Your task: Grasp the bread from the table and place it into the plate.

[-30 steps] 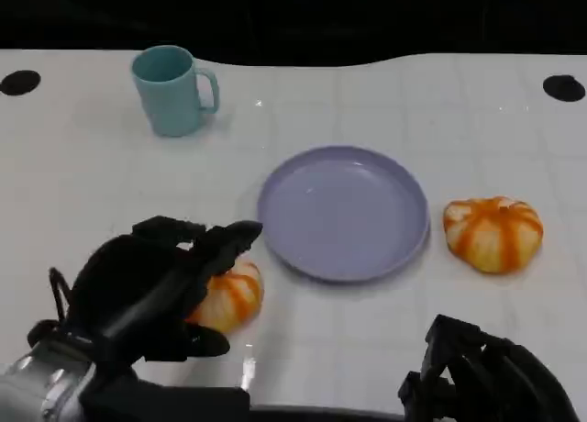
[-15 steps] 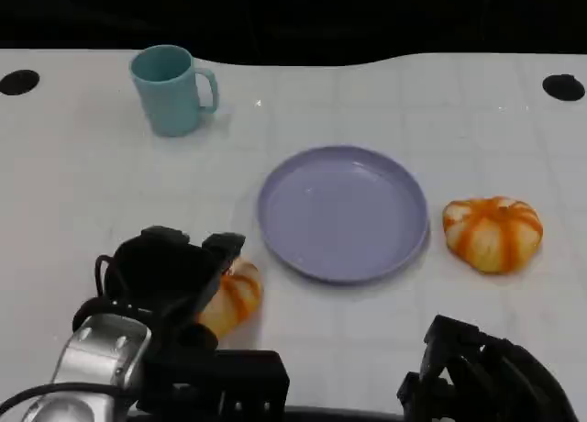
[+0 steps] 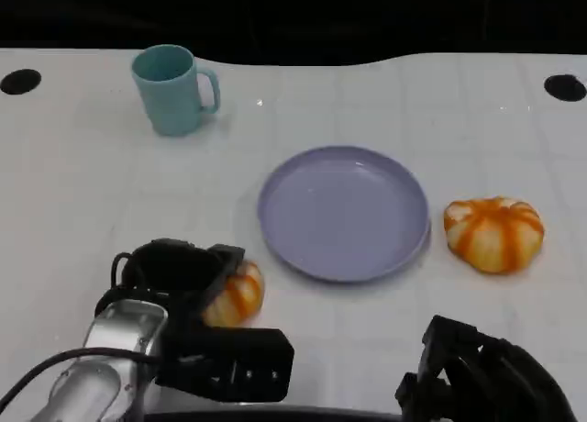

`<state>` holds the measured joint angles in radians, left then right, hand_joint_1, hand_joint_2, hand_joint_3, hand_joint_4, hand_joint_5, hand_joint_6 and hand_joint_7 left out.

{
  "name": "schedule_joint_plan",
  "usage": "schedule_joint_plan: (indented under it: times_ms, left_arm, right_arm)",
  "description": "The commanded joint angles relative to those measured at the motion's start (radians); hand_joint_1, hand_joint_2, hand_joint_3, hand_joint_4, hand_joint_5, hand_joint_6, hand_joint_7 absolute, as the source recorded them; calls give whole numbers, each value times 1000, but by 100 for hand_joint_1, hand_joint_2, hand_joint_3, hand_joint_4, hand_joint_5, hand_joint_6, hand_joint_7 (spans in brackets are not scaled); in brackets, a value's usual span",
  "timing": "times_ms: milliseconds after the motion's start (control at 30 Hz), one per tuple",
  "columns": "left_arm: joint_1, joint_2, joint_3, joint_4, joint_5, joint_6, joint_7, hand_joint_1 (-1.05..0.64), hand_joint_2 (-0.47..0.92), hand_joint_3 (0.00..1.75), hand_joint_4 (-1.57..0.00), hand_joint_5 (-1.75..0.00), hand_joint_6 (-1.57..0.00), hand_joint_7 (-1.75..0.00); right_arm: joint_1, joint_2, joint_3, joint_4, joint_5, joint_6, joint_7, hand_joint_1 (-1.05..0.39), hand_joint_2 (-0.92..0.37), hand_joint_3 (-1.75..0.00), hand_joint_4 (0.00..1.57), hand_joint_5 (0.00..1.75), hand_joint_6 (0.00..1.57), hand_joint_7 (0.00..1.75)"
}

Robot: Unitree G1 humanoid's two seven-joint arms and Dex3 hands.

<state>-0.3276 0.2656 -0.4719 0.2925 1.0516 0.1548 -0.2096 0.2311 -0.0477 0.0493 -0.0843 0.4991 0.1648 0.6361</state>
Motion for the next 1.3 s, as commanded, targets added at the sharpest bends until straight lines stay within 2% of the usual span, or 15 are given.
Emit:
schedule_joint_plan:
  times_ms: [33, 100, 167, 200, 300, 400, 433, 533, 600, 733, 767, 800, 867, 933, 1300]
  left_arm:
    - [-18, -2, -18, 100, -35, 13, 39, -57, 88, 0, -45, -9, -34, -3]
    - [-25, -7, -28, 142, -43, 9, 87, -46, 88, 0, -62, -26, -48, -4]
    - [-29, -4, -39, 180, -45, -15, 160, -36, 91, 1, -62, -92, -70, -4]
    - [-29, -1, -44, 197, -45, -32, 205, -33, 91, 1, -62, -113, -78, -5]
    - [-32, 7, -55, 258, -61, -97, 328, -33, 92, 5, -75, -148, -103, -13]
    - [-38, 22, -77, 304, -57, -139, 415, -35, 92, 13, -74, -167, -113, -18]
    - [-40, 25, -84, 314, -55, -144, 430, -35, 92, 20, -73, -171, -111, -28]
    - [-43, 30, -101, 342, -53, -157, 493, -31, 92, 31, -76, -174, -73, -121]
    - [-42, 31, -105, 352, -61, -169, 533, -29, 92, 34, -78, -175, -60, -153]
    - [-42, 32, -109, 374, -68, -203, 641, -27, 92, 31, -76, -175, -52, -168]
    - [-42, 32, -110, 379, -66, -210, 671, -27, 92, 26, -76, -175, -56, -139]
    - [-44, 32, -111, 384, -66, -214, 691, -27, 92, 25, -75, -175, -55, -138]
    - [-44, 35, -112, 382, -67, -217, 712, -26, 92, 23, -74, -175, -48, -164]
    - [-40, 41, -109, 369, -72, -218, 716, -26, 92, 21, -72, -175, -47, -172]
    - [27, 81, -33, 181, -122, -211, 713, -18, 92, 21, -71, -175, -50, -175]
  right_arm:
    - [7, -11, -6, -13, -1, -3, -7, -72, -92, -25, 86, 160, 76, 133]
    - [9, -11, -6, -15, 0, -3, -6, -72, -92, -24, 86, 160, 76, 133]
    - [10, -11, -6, -19, 3, 1, -7, -71, -92, -24, 86, 160, 76, 133]
    - [11, -11, -7, -21, 4, 3, -8, -71, -92, -24, 86, 161, 76, 134]
    - [12, -11, -6, -24, 1, 2, -11, -72, -92, -24, 86, 161, 76, 134]
    - [14, -14, -5, -29, 1, 7, -14, -72, -92, -24, 86, 161, 76, 134]
    - [14, -14, -5, -30, 1, 7, -15, -72, -92, -24, 86, 161, 76, 135]
    - [14, -15, -5, -27, -1, 0, -11, -72, -92, -24, 85, 161, 76, 135]
    - [15, -16, -6, -28, 1, 2, -10, -73, -92, -24, 85, 161, 76, 135]
    - [17, -19, -8, -34, 5, 10, -13, -72, -92, -24, 85, 161, 76, 136]
    - [18, -19, -9, -34, 8, 13, -13, -72, -92, -24, 85, 161, 75, 136]
    - [18, -19, -9, -36, 9, 15, -15, -71, -92, -24, 85, 161, 75, 136]
    - [19, -20, -9, -39, 7, 17, -17, -71, -92, -24, 85, 161, 75, 136]
    - [19, -21, -8, -38, 4, 13, -15, -71, -92, -25, 85, 161, 75, 136]
    - [12, -22, -14, -22, 6, 11, -8, -71, -92, -26, 85, 163, 74, 139]
